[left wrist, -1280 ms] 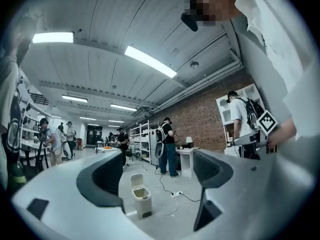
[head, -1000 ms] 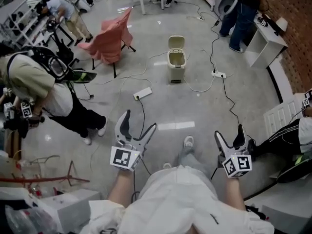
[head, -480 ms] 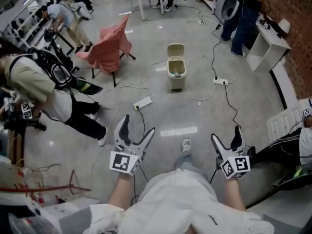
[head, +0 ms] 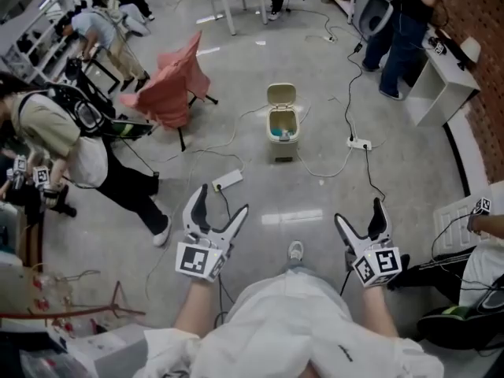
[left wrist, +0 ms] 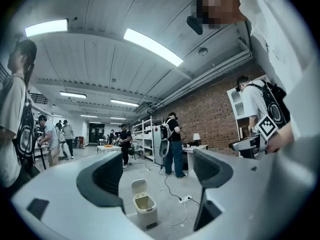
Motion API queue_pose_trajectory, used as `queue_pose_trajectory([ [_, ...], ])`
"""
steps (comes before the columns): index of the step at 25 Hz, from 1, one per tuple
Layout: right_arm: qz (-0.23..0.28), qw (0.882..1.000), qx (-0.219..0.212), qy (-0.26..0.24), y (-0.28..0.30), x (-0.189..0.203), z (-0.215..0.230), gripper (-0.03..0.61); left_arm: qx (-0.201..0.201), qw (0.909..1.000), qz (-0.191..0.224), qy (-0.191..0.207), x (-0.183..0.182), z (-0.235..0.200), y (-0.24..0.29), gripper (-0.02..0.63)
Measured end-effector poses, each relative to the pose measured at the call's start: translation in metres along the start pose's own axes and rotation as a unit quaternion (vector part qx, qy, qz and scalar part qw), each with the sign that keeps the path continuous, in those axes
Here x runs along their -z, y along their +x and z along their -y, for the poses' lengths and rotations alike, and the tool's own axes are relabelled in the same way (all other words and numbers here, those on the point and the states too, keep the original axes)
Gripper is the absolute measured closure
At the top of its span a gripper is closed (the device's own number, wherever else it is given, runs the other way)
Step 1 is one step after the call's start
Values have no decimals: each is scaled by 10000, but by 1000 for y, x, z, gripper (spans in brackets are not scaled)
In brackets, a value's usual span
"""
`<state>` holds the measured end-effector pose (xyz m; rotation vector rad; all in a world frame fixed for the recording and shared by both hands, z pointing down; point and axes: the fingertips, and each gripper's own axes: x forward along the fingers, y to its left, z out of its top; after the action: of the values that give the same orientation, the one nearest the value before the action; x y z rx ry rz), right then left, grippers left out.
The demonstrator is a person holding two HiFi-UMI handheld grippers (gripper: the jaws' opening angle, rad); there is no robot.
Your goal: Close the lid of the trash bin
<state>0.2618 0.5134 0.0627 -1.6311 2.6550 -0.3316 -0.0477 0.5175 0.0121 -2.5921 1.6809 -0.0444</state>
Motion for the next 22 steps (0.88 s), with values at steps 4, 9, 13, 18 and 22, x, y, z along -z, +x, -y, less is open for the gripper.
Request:
queue_pose_trajectory([
  [4, 7, 9999, -148, 37, 28, -4, 32, 63, -54, 9999, 107, -45, -3, 0, 37, 192],
  [9, 41, 9994, -337, 21, 60, -14, 58, 64, -142, 9997, 193, -93, -8, -2, 76, 192],
  [13, 33, 9991, -421, -10, 79, -17, 74, 64, -173, 9996, 186, -103, -7, -3, 98, 192],
  [18, -53, 9990, -435, 67, 95, -11, 88, 64, -191, 9996, 132, -136, -1, -9, 118, 192],
  [22, -173, 9988, -451, 72, 128, -9, 94, 64, -189, 9995, 108, -210, 5, -26, 146, 192],
])
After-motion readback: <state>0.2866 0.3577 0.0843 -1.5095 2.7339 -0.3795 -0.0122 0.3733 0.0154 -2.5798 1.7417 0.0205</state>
